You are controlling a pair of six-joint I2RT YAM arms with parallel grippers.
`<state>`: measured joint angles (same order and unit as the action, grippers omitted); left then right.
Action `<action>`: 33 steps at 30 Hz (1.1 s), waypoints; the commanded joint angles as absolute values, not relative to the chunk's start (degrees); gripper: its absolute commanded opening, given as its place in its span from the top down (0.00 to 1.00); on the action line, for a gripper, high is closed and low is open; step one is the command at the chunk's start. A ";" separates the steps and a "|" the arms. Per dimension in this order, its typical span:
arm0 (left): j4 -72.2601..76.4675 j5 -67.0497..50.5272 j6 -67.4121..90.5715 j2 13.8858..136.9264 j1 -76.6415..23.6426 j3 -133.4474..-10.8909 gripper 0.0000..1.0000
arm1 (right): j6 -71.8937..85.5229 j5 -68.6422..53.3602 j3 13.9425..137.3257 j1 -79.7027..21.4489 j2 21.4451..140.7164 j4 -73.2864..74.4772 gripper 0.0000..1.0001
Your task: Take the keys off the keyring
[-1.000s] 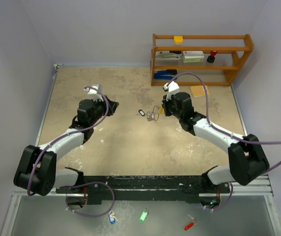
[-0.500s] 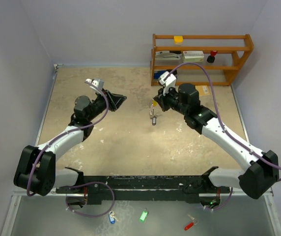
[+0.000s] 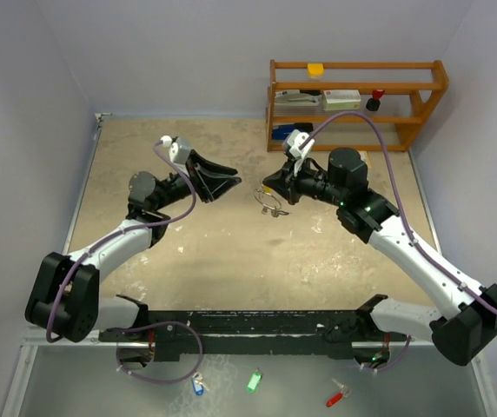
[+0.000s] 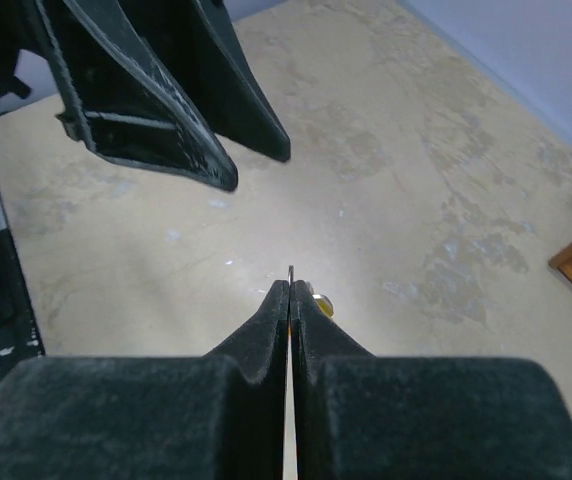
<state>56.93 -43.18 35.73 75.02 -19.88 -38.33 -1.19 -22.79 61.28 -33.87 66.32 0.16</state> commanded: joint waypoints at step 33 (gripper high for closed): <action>65.87 -52.26 29.01 78.27 -30.59 -41.30 0.64 | 3.76 -33.27 62.87 -34.88 59.94 -6.81 1.00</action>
